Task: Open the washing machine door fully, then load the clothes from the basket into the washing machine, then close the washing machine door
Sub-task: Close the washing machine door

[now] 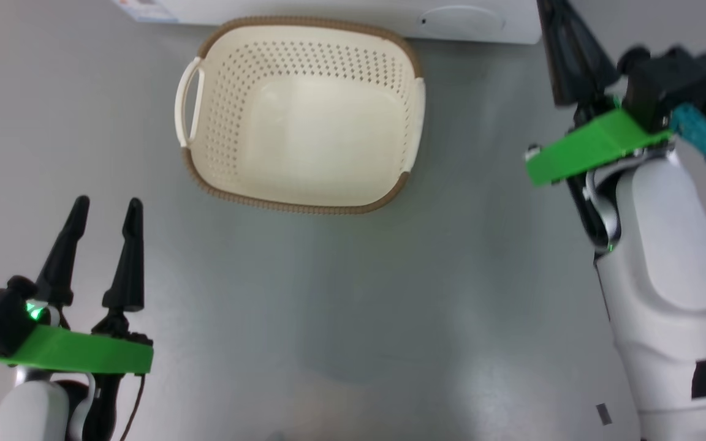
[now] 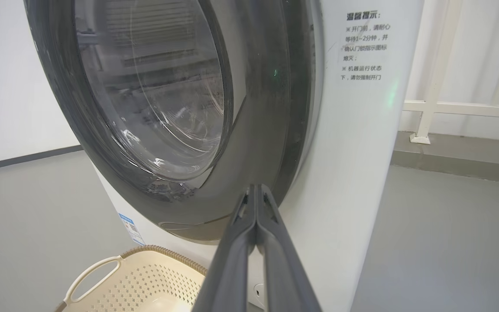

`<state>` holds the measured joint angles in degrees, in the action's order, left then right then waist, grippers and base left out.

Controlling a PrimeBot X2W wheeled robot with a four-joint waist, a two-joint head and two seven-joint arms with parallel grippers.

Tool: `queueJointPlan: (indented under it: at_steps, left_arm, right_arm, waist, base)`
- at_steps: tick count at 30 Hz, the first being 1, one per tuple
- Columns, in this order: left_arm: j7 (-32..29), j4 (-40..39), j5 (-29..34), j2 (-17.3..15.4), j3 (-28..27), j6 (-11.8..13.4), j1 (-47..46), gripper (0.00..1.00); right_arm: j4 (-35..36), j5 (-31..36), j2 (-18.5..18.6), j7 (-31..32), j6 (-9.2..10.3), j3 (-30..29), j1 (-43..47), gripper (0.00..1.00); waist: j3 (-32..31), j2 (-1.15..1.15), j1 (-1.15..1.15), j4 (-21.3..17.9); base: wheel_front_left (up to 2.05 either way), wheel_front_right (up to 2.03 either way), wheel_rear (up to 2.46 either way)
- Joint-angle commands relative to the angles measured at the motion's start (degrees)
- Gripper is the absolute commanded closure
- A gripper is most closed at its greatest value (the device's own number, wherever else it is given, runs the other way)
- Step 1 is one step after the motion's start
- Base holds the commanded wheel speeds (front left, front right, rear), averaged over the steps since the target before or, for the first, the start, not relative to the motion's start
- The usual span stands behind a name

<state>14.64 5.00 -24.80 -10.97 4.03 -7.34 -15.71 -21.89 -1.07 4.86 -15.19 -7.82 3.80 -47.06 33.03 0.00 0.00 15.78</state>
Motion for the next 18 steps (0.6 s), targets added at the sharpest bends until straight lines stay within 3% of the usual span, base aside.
queueJointPlan:
  at_steps: [1, 9, 10, 11, 13, 18]
  left_arm:
    - [0.36, -1.49, 0.7, -2.46, -2.63, -0.14, 1.19, 0.0]
    - [0.36, -2.11, 2.19, -3.15, -4.25, -0.14, 3.84, 0.0]
    - [0.36, -2.15, 2.4, -3.1, -4.46, -0.14, 4.3, 0.0]
    - [0.36, -2.19, 2.61, -3.07, -4.65, -0.14, 4.77, 0.0]
    - [0.36, -2.22, 2.98, -3.05, -4.98, -0.14, 5.6, 0.0]
    - [0.36, -1.92, 3.95, -2.88, -5.92, -0.14, 7.7, 0.0]
  right_arm:
    - [1.91, -1.1, -1.99, 0.19, 0.33, 1.16, 2.27, 1.0]
    - [5.12, -0.34, -1.99, 0.19, 0.33, 1.22, 13.16, 1.0]
    - [5.43, -0.43, -1.99, 0.19, 0.33, 1.12, 14.48, 0.91]
    - [5.79, -0.78, -1.99, 0.19, 0.33, 0.9, 15.7, 0.66]
    - [6.56, -1.36, -1.99, 0.19, 0.33, 0.57, 17.84, 0.0]
    - [8.21, -3.02, -1.99, 0.19, 0.33, -0.42, 22.66, 0.0]
  waist:
    - [-2.75, 0.0, 0.0, -2.56]
    - [-8.08, 0.0, 0.0, -6.67]
    - [-8.82, 0.0, 0.0, -7.18]
    - [-9.55, 0.0, 0.0, -7.68]
    - [-11.01, 0.0, 0.0, -8.64]
    - [-14.55, 0.0, 0.0, -10.77]
  base:
    - [0.0, 0.0, 0.0]
    - [0.0, 0.0, 0.0]
    - [0.0, 0.0, 0.0]
    - [0.0, 0.0, 0.0]
    - [0.0, 0.0, 0.0]
    - [0.0, 0.0, 0.0]
